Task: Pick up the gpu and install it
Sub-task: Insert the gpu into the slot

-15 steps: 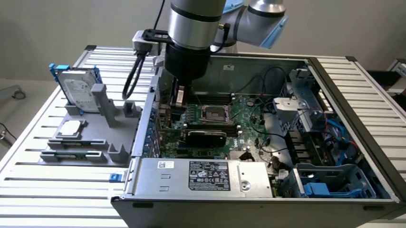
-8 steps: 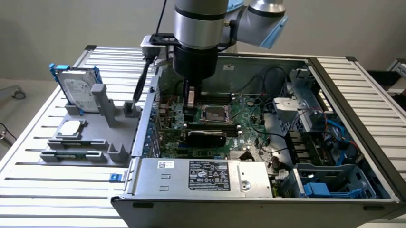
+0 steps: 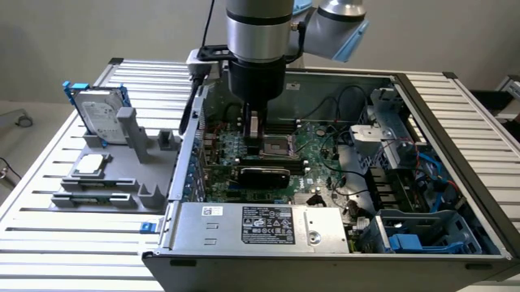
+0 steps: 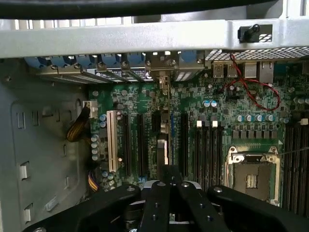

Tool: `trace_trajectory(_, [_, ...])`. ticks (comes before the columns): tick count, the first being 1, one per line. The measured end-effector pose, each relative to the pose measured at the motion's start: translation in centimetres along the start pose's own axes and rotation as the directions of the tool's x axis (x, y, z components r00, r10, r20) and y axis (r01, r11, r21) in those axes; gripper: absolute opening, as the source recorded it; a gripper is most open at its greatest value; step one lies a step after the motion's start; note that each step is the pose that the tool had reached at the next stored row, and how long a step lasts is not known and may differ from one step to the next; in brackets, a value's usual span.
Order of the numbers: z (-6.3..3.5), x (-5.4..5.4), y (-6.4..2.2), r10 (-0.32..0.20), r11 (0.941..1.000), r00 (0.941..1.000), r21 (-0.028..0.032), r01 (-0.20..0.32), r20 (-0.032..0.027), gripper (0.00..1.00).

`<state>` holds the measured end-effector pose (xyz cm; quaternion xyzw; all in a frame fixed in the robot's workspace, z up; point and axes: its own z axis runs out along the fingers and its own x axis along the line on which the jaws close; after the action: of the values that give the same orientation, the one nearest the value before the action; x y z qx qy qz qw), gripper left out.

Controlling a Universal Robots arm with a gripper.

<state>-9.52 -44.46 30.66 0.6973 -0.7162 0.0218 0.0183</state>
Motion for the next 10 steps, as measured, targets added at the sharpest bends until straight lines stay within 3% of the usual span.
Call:
trace_trajectory(3, [-0.36, 0.02, 0.0, 0.0, 1.0, 1.0, 0.0077, 0.0, 0.0031, 0.11])
trace_trajectory(5, [-0.47, 0.03, 0.01, 0.001, 1.0, 1.0, 0.0083, -0.001, 0.0064, 0.11])
trace_trajectory(10, [-0.48, 0.03, 0.0, 0.0, 1.0, 1.0, 0.0082, -0.001, 0.007, 0.11])
